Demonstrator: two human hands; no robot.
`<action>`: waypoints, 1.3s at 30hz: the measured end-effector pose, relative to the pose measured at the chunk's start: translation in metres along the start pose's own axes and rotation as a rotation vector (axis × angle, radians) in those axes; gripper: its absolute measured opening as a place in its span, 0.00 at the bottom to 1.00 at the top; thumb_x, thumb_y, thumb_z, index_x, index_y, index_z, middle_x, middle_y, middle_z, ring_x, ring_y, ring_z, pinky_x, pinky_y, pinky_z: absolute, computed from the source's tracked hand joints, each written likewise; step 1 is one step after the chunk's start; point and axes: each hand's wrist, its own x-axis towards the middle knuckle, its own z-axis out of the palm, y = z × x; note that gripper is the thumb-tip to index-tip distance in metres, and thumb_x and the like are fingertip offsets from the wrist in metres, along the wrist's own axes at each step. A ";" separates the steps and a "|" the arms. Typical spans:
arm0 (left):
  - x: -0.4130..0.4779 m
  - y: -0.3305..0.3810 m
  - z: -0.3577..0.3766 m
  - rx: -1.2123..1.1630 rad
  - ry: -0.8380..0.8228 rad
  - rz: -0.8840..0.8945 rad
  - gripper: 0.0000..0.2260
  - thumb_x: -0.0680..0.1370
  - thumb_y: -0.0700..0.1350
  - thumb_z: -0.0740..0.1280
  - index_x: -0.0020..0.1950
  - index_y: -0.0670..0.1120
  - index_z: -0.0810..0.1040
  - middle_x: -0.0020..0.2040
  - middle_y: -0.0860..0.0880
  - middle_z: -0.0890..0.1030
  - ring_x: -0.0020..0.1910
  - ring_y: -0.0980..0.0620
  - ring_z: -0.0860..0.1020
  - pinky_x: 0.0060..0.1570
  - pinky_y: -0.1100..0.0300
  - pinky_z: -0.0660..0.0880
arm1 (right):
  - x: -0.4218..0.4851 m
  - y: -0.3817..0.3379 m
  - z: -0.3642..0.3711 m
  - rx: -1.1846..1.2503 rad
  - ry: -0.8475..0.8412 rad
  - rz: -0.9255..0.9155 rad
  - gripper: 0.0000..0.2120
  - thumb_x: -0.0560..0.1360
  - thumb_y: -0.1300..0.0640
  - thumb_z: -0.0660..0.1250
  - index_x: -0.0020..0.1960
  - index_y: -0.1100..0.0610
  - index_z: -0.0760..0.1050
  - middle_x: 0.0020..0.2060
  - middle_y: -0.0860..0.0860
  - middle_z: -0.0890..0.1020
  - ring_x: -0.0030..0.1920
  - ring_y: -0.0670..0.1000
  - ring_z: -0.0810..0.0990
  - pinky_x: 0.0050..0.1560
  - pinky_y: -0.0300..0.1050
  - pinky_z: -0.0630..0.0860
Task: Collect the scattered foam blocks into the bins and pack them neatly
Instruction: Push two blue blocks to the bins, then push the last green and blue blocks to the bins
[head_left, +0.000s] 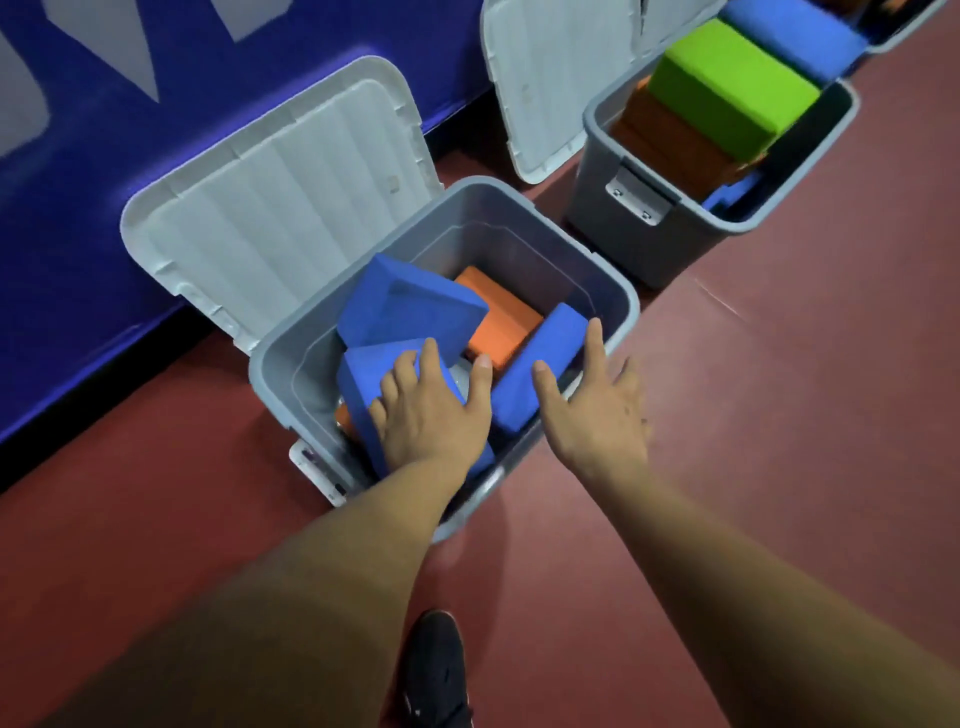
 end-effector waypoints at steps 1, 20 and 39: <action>-0.013 0.006 0.000 0.015 0.003 0.042 0.34 0.80 0.69 0.54 0.81 0.52 0.61 0.78 0.48 0.64 0.76 0.45 0.61 0.72 0.47 0.56 | -0.010 0.013 -0.007 0.015 0.007 0.025 0.38 0.78 0.29 0.55 0.81 0.36 0.40 0.81 0.62 0.48 0.81 0.61 0.51 0.75 0.66 0.54; -0.527 0.196 0.178 0.183 -0.390 0.902 0.31 0.80 0.67 0.54 0.78 0.50 0.65 0.74 0.48 0.68 0.73 0.45 0.65 0.70 0.47 0.60 | -0.327 0.501 -0.170 0.196 0.323 0.636 0.37 0.80 0.31 0.53 0.82 0.42 0.44 0.80 0.62 0.53 0.80 0.62 0.52 0.76 0.63 0.55; -0.960 0.241 0.425 0.565 -0.822 1.658 0.31 0.80 0.67 0.53 0.77 0.49 0.67 0.73 0.48 0.70 0.72 0.44 0.67 0.69 0.48 0.63 | -0.587 0.906 -0.168 0.656 0.594 1.447 0.37 0.79 0.33 0.56 0.83 0.42 0.46 0.79 0.60 0.57 0.78 0.61 0.56 0.74 0.61 0.58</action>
